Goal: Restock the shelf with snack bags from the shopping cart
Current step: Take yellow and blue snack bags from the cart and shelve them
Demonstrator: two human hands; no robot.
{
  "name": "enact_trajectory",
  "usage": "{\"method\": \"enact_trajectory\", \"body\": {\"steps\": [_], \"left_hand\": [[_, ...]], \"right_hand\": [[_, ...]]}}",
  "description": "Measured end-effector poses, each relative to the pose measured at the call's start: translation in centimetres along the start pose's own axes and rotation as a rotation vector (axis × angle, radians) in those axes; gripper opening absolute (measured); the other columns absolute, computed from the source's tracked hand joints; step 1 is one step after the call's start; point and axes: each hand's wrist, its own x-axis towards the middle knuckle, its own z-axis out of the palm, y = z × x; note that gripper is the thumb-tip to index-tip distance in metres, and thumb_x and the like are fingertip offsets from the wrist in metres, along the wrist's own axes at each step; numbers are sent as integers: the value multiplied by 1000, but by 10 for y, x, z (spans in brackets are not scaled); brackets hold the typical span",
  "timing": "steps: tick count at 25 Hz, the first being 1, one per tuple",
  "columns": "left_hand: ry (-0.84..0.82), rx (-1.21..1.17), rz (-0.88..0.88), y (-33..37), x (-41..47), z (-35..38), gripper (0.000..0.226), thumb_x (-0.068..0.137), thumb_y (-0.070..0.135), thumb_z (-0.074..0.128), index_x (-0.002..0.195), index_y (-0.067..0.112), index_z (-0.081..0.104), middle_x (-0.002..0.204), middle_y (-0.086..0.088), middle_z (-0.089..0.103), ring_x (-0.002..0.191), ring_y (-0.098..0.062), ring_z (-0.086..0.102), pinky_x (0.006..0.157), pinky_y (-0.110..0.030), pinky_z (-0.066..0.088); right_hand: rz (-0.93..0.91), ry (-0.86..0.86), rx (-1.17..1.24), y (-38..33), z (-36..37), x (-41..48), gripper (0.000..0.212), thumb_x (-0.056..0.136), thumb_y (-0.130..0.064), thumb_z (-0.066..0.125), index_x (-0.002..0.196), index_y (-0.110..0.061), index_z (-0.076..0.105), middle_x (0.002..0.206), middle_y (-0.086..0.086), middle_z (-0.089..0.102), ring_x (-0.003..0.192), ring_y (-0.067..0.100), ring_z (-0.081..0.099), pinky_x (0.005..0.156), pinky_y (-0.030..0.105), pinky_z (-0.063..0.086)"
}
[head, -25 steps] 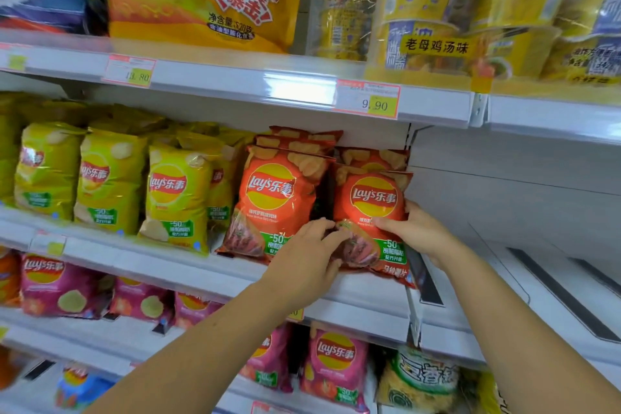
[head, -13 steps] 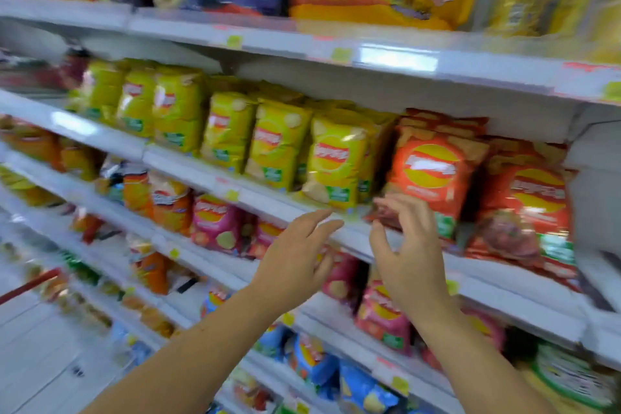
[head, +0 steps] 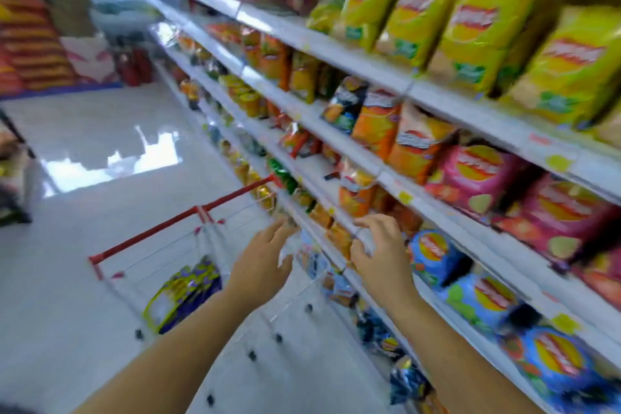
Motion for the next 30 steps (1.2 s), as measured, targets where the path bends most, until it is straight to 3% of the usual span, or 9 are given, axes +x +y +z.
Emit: {"method": "enact_trajectory", "body": {"steps": [6, 11, 15, 19, 25, 30], "left_hand": [[-44, -30, -482, -162, -40, -13, 47, 91, 15, 60, 138, 13, 52, 150, -11, 43, 136, -31, 42, 111, -34, 33], [-56, -68, -812, -254, -53, -2, 50, 91, 18, 64, 139, 12, 51, 148, -9, 43, 138, -24, 40, 111, -28, 29], [-116, -117, -979, -305, -55, 26, 52, 93, 21, 61, 142, 12, 46, 148, -7, 44, 136, -23, 42, 110, -29, 29], [-146, -200, -1089, -341, -51, 60, 51, 92, 19, 61, 141, 18, 45, 145, -3, 46, 135, -18, 41, 103, -21, 29], [-164, -283, -1147, -407, -36, 97, 53, 95, 19, 58, 145, 18, 40, 148, -3, 42, 135, -18, 40, 106, -23, 29], [-137, -316, -1188, -459, -26, 123, 53, 96, 20, 56, 146, 20, 38, 150, -4, 38, 135, -19, 42, 104, -25, 33]], "right_hand": [[54, -414, 43, -13, 171, 41, 29, 91, -10, 57, 119, -14, 60, 124, 5, 47, 115, 18, 48, 97, 20, 32], [157, -735, 83, -6, 301, 82, 34, 96, -15, 50, 129, -19, 52, 132, 5, 42, 110, 15, 48, 86, 24, 36], [283, -966, 59, 5, 394, 102, 41, 97, -20, 49, 138, -19, 45, 141, 5, 42, 126, 24, 47, 101, 38, 42], [450, -1145, 45, 20, 476, 98, 48, 99, -24, 47, 145, -17, 38, 146, 7, 44, 128, 24, 48, 95, 30, 40], [603, -1195, 52, 32, 583, 85, 49, 100, -27, 48, 147, -17, 36, 143, 5, 47, 126, 25, 48, 89, 27, 37], [752, -1121, 63, 49, 664, 81, 59, 99, -38, 48, 150, -14, 30, 152, 7, 37, 134, 29, 41, 104, 37, 36]]}}
